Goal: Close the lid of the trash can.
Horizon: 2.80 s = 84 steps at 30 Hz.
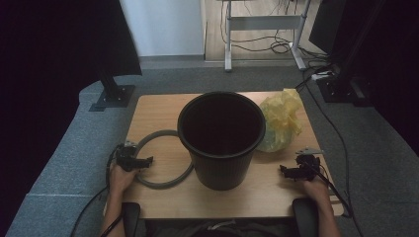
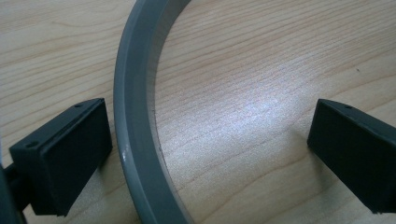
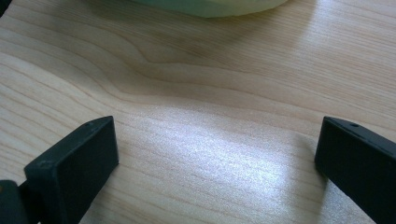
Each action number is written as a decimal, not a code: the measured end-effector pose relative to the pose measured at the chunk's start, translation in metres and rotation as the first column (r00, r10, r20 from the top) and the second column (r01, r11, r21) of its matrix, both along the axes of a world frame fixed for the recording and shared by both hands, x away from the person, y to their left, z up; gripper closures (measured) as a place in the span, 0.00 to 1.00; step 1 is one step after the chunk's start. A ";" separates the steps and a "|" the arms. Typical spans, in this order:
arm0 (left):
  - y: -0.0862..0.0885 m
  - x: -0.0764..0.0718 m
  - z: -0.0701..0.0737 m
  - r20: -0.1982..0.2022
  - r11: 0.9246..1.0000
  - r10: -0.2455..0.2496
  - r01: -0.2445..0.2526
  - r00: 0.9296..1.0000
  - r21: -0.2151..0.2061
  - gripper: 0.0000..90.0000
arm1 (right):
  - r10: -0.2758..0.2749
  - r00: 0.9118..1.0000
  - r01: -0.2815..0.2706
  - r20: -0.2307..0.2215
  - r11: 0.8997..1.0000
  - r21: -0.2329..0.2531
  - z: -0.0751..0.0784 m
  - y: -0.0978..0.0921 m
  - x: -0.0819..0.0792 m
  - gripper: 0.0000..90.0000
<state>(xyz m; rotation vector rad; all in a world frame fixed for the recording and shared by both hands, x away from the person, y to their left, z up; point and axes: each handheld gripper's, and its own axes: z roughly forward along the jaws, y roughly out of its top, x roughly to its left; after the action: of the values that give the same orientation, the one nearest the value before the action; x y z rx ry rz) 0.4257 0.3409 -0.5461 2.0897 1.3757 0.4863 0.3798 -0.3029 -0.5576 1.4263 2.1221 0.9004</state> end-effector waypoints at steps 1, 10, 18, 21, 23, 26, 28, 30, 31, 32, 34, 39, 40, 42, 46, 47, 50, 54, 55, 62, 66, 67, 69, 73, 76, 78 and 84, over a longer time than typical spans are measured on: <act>0.000 0.000 0.000 0.000 1.000 0.001 -0.001 1.000 0.000 0.00 | 0.000 1.000 0.000 0.000 1.000 0.000 0.000 0.000 0.000 0.00; 0.008 -0.001 0.009 0.014 0.991 0.131 -0.131 0.991 -0.011 0.52 | 0.005 1.000 -0.005 0.000 1.000 0.000 0.000 0.000 0.000 0.00; 0.009 0.002 0.013 0.002 0.985 0.172 -0.172 0.985 0.025 0.86 | 0.008 1.000 -0.008 0.000 1.000 0.000 0.000 0.000 0.000 0.00; 0.007 0.003 0.015 -0.001 0.983 0.179 -0.179 0.984 0.042 0.86 | 0.008 1.000 -0.008 0.000 1.000 0.000 0.000 0.000 0.000 0.00; 0.010 0.003 0.015 -0.011 0.984 0.177 -0.176 0.984 0.027 0.87 | 0.009 1.000 -0.009 0.000 1.000 0.000 0.000 0.000 0.000 0.00; 0.014 0.003 0.016 -0.028 0.983 0.182 -0.182 0.983 0.008 0.87 | 0.009 1.000 -0.009 0.000 1.000 0.000 0.000 0.000 0.000 0.00; 0.017 0.003 0.016 -0.043 0.983 0.183 -0.183 0.982 -0.011 0.87 | 0.009 1.000 -0.009 0.000 1.000 0.000 0.000 0.000 0.000 0.00; 0.020 0.003 0.017 -0.062 0.983 0.176 -0.179 0.982 -0.034 0.88 | 0.009 1.000 -0.009 0.000 1.000 0.000 0.000 0.000 0.000 0.00; 0.021 0.003 0.018 -0.068 0.984 0.170 -0.173 0.983 -0.041 0.88 | 0.009 1.000 -0.009 0.000 1.000 0.000 0.000 0.000 0.000 0.00; 0.022 0.002 0.019 -0.073 0.984 0.165 -0.169 0.984 -0.050 0.88 | 0.009 1.000 -0.009 0.000 1.000 0.000 0.000 0.000 0.000 0.00; 0.024 0.002 0.021 -0.077 0.984 0.159 -0.164 0.984 -0.065 0.88 | 0.009 1.000 -0.009 0.000 1.000 0.000 0.000 0.000 0.000 0.00; 0.028 0.004 0.027 -0.097 0.984 0.142 -0.151 0.985 -0.093 0.88 | 0.009 1.000 -0.009 0.000 1.000 0.000 0.000 0.000 0.000 0.00; 0.028 0.004 0.028 -0.098 0.984 0.140 -0.149 0.985 -0.099 0.88 | 0.009 1.000 -0.009 0.001 1.000 0.000 0.000 0.000 0.000 0.00; 0.030 0.005 0.031 -0.102 0.984 0.132 -0.143 0.986 -0.110 0.88 | 0.009 1.000 -0.009 0.001 1.000 0.000 0.000 0.000 0.000 0.00; 0.033 0.004 0.040 -0.102 0.983 0.126 -0.138 0.987 -0.120 0.88 | 0.009 1.000 -0.009 0.000 1.000 0.000 0.000 0.000 0.000 0.00; 0.034 0.004 0.042 -0.101 0.983 0.124 -0.136 0.987 -0.123 0.88 | 0.009 1.000 -0.009 0.000 1.000 0.000 0.000 0.000 0.000 0.00; 0.037 0.005 0.050 -0.104 0.982 0.119 -0.132 0.987 -0.134 0.88 | 0.009 1.000 -0.009 0.000 1.000 -0.001 0.000 0.000 0.000 0.00; 0.037 0.006 0.059 -0.116 0.986 0.095 -0.110 0.989 -0.129 0.88 | 0.009 1.000 -0.009 0.000 1.000 -0.001 0.000 0.000 0.000 0.00; 0.037 0.007 0.061 -0.118 0.987 0.092 -0.106 0.989 -0.122 0.88 | 0.009 1.000 -0.009 0.000 1.000 -0.001 0.000 0.000 0.000 0.00; 0.040 0.008 0.075 -0.128 0.987 0.073 -0.090 0.989 -0.132 0.88 | 0.009 1.000 -0.009 0.000 1.000 -0.001 0.000 0.000 0.000 0.00; 0.043 0.008 0.083 -0.133 0.986 0.065 -0.084 0.989 -0.143 0.88 | 0.010 1.000 -0.010 0.001 1.000 -0.002 0.000 0.000 0.000 0.00; 0.044 0.008 0.086 -0.131 0.986 0.063 -0.082 0.989 -0.143 0.88 | 0.010 1.000 -0.010 0.001 1.000 -0.002 0.000 0.000 0.000 0.00; 0.045 0.008 0.091 -0.127 0.986 0.061 -0.079 0.990 -0.146 0.88 | 0.009 1.000 -0.009 0.001 1.000 -0.001 0.000 0.000 0.000 0.00; 0.047 0.008 0.102 -0.128 0.985 0.054 -0.073 0.990 -0.153 0.88 | 0.009 1.000 -0.009 0.001 1.000 -0.001 0.000 0.000 0.000 0.00; 0.047 0.008 0.111 -0.133 0.986 0.046 -0.067 0.990 -0.151 0.88 | 0.010 1.000 -0.010 0.001 1.000 -0.001 0.000 0.000 0.000 0.00; 0.046 0.008 0.116 -0.131 0.987 0.041 -0.061 0.991 -0.150 0.88 | 0.009 1.000 -0.009 0.001 1.000 -0.001 0.000 0.000 0.000 0.00; 0.047 0.009 0.133 -0.124 0.984 0.028 -0.049 0.992 -0.171 0.88 | 0.010 1.000 -0.010 0.001 1.000 -0.002 0.000 0.000 0.000 0.00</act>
<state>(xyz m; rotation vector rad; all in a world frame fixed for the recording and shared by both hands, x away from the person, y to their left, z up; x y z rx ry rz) 0.4346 0.3881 -0.4129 1.9811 1.4745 0.2473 0.3794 -0.3026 -0.5574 1.4153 2.1305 0.9019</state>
